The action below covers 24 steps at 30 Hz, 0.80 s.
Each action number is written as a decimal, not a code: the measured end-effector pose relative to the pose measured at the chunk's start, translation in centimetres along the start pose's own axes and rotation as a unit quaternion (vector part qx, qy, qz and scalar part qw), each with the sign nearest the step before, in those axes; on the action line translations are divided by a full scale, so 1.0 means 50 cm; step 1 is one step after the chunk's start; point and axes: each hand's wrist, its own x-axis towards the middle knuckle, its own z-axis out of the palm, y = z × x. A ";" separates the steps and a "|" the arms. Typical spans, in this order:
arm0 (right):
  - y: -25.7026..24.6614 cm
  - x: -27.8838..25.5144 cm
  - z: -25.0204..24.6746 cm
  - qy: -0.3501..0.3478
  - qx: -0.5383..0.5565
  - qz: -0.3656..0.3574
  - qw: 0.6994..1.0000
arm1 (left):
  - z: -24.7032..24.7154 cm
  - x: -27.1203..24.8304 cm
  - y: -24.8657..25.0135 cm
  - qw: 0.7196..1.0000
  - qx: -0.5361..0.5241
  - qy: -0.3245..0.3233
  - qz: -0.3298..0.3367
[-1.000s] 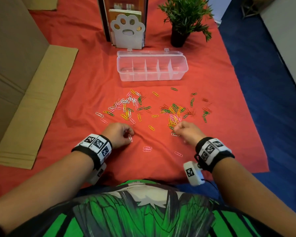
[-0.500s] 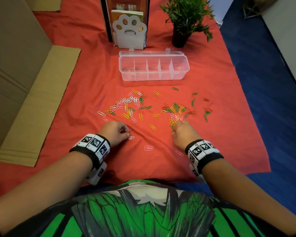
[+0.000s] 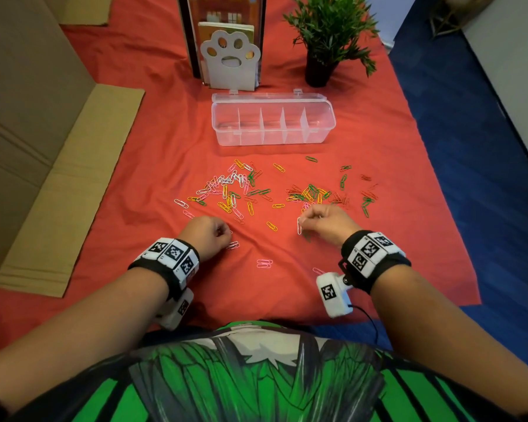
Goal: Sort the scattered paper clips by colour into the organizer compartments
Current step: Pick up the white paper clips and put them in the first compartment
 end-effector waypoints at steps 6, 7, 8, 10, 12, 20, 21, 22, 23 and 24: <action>-0.036 -0.021 0.024 -0.047 0.265 0.066 0.961 | 0.017 0.003 0.001 0.997 0.065 -0.022 0.040; -0.035 -0.021 0.032 -0.062 0.262 0.065 0.961 | 0.019 0.004 0.001 0.996 0.070 -0.027 0.041; -0.035 -0.022 0.040 -0.079 0.255 0.063 0.962 | 0.020 0.004 -0.001 0.997 0.065 -0.030 0.038; -0.036 -0.025 0.057 -0.111 0.260 0.061 0.957 | 0.020 0.006 -0.005 0.999 0.027 -0.023 0.023; -0.036 -0.030 0.074 -0.133 0.311 0.078 0.938 | 0.016 0.007 -0.012 0.999 -0.044 -0.015 -0.003; -0.057 -0.022 0.148 -0.127 -0.119 -0.029 0.984 | -0.036 0.013 -0.020 0.877 -0.448 0.065 -0.159; -0.063 -0.019 0.160 -0.120 -0.191 -0.074 0.971 | -0.045 0.013 -0.019 0.839 -0.511 0.074 -0.169; -0.065 -0.016 0.172 -0.118 -0.237 -0.112 0.958 | -0.054 0.011 -0.019 0.805 -0.564 0.078 -0.169; -0.067 -0.016 0.185 -0.125 -0.267 -0.134 0.946 | -0.062 0.008 -0.019 0.776 -0.604 0.081 -0.163; -0.066 -0.015 0.198 -0.137 -0.291 -0.155 0.934 | -0.068 0.007 -0.023 0.755 -0.631 0.086 -0.156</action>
